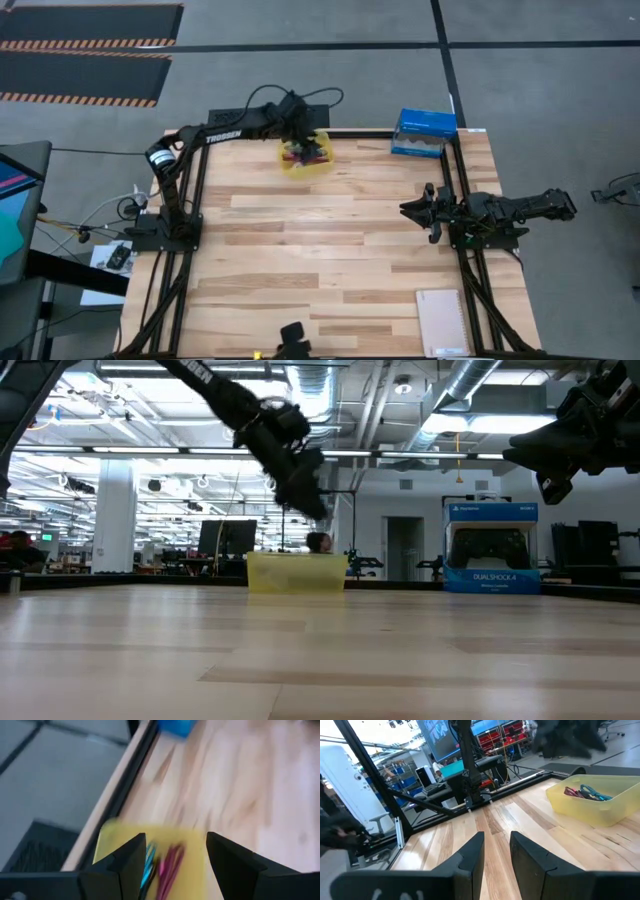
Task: Pick and place USB-C Cables
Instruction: Return to Home Position
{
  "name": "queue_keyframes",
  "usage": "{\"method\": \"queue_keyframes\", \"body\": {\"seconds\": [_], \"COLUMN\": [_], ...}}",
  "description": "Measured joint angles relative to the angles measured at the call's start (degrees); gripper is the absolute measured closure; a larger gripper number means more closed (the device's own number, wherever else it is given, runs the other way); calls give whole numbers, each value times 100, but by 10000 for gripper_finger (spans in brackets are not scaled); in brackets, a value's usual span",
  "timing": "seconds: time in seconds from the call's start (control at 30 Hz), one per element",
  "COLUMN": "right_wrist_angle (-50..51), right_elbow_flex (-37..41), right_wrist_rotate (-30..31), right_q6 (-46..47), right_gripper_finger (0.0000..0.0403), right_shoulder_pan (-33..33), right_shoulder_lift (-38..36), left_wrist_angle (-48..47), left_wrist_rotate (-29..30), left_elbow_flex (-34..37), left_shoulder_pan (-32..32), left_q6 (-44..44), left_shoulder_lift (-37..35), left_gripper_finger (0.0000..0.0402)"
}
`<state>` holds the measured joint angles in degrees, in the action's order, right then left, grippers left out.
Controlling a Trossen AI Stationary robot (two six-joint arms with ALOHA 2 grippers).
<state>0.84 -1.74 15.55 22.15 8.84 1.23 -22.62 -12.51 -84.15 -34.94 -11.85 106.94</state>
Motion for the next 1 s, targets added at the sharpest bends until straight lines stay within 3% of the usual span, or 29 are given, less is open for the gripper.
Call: {"method": "queue_keyframes", "body": {"seconds": [0.33, 0.63, 0.8, 1.0], "right_wrist_angle": [0, 0, 0, 0], "right_elbow_flex": [0, 0, 0, 0], "right_wrist_rotate": [0, -2, 0, 0], "right_q6": [-7, -15, -22, -36], "right_gripper_finger": [284, 284, 284, 284], "right_shoulder_pan": [0, 0, 0, 1], "right_shoulder_lift": [0, 0, -2, -1], "left_wrist_angle": [-62, -858, -884, -180], "left_wrist_rotate": [-73, 397, 542, 996], "left_elbow_flex": [-1604, -1668, -1085, 296], "left_shoulder_pan": [393, 527, 527, 526], "left_q6": [71, -186, 33, 233], "left_shoulder_lift": [-761, -2426, -3379, -4402], "left_gripper_finger": [205, 205, 205, 205]}}
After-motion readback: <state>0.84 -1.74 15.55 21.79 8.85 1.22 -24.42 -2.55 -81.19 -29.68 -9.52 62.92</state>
